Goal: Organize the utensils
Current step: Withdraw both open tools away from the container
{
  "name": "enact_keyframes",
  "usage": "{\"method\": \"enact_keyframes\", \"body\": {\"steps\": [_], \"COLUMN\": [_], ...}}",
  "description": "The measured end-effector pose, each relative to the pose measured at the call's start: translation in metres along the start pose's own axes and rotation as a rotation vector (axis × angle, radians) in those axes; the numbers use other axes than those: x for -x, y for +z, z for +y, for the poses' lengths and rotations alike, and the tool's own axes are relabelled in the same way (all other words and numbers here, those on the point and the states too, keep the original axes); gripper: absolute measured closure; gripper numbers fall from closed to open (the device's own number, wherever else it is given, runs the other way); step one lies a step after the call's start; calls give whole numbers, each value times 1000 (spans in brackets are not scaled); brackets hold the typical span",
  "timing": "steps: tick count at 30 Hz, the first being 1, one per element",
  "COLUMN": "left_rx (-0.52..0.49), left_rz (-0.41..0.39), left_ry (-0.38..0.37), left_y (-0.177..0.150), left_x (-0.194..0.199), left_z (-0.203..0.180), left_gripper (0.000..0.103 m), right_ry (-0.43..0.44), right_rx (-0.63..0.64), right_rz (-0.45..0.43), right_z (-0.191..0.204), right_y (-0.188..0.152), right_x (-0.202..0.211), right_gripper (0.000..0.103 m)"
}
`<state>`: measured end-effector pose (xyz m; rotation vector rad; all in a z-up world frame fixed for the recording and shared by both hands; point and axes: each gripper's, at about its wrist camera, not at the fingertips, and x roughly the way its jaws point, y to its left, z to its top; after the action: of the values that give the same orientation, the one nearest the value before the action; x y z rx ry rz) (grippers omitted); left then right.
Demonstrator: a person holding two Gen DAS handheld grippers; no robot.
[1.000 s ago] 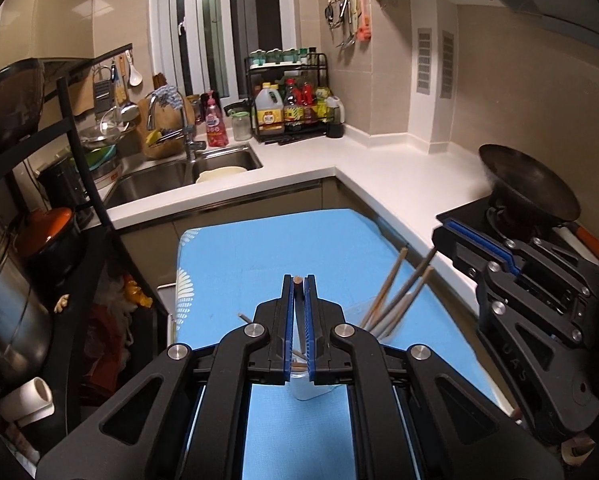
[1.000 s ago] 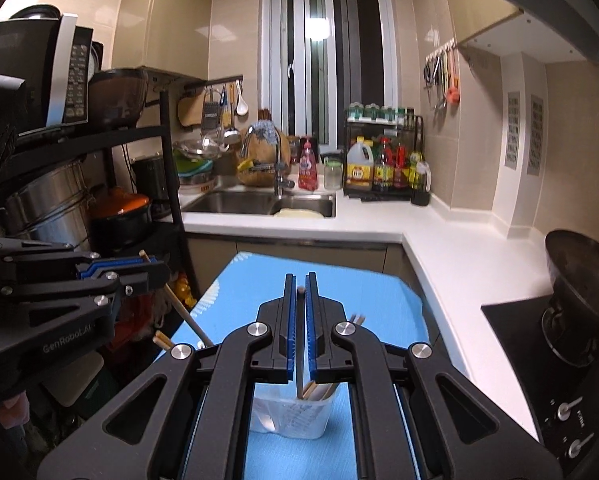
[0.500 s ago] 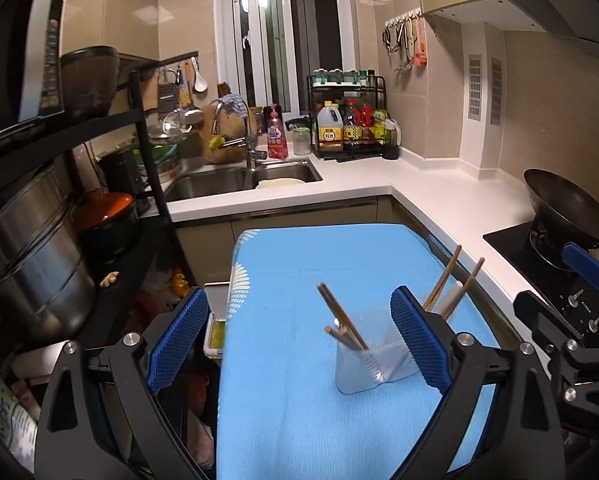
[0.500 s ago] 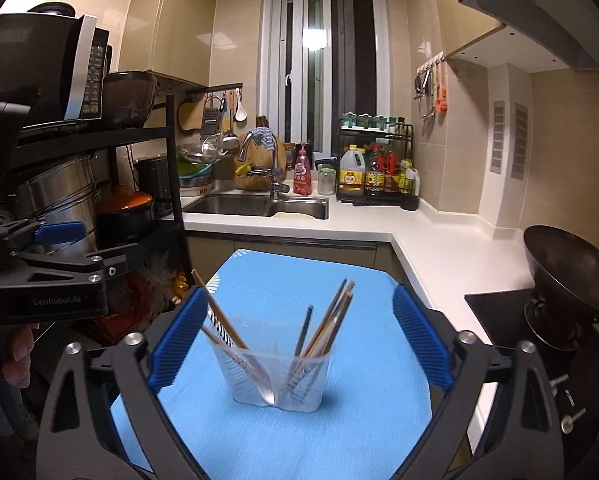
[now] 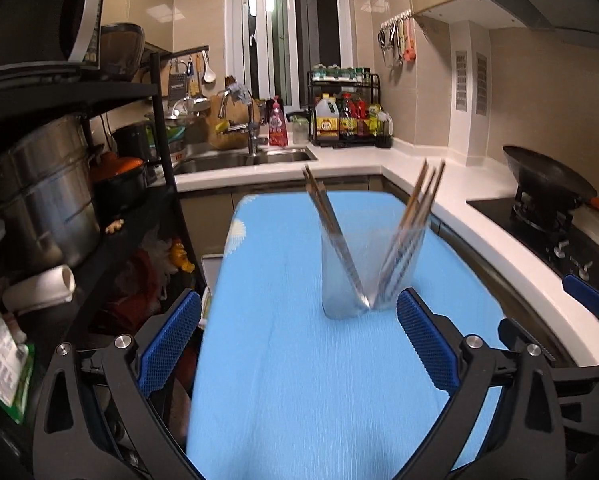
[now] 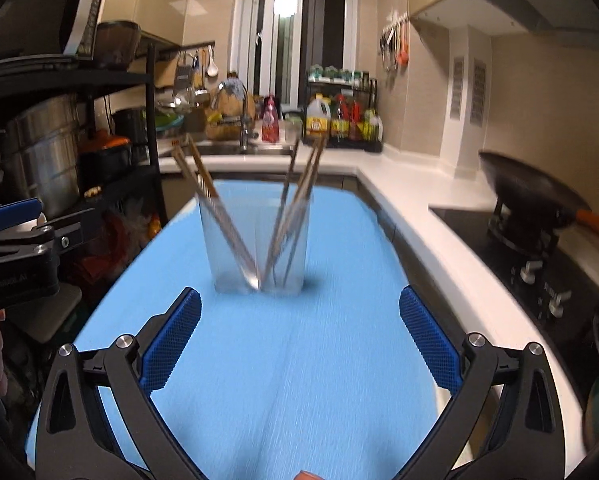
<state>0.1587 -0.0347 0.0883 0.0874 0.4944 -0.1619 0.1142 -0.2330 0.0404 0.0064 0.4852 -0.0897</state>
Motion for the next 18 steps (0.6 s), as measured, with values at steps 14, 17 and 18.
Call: {"method": "enact_keyframes", "body": {"steps": [14,17,18], "left_rx": [-5,-8,-6], "left_rz": [53,46,46], "left_ry": [31,34,35], "left_y": [-64,-64,-64], "left_x": [-10,-8,-8], "left_z": [-5,-6,-6], "left_gripper": [8,8,8], "right_ry": [1,1,-1], "right_rx": [1,0,-1], "right_rz": [25,20,20], "right_z": [8,7,7], "right_y": [-47,-45,-45], "right_x": [-2,-2,-1], "right_gripper": [5,5,5]}}
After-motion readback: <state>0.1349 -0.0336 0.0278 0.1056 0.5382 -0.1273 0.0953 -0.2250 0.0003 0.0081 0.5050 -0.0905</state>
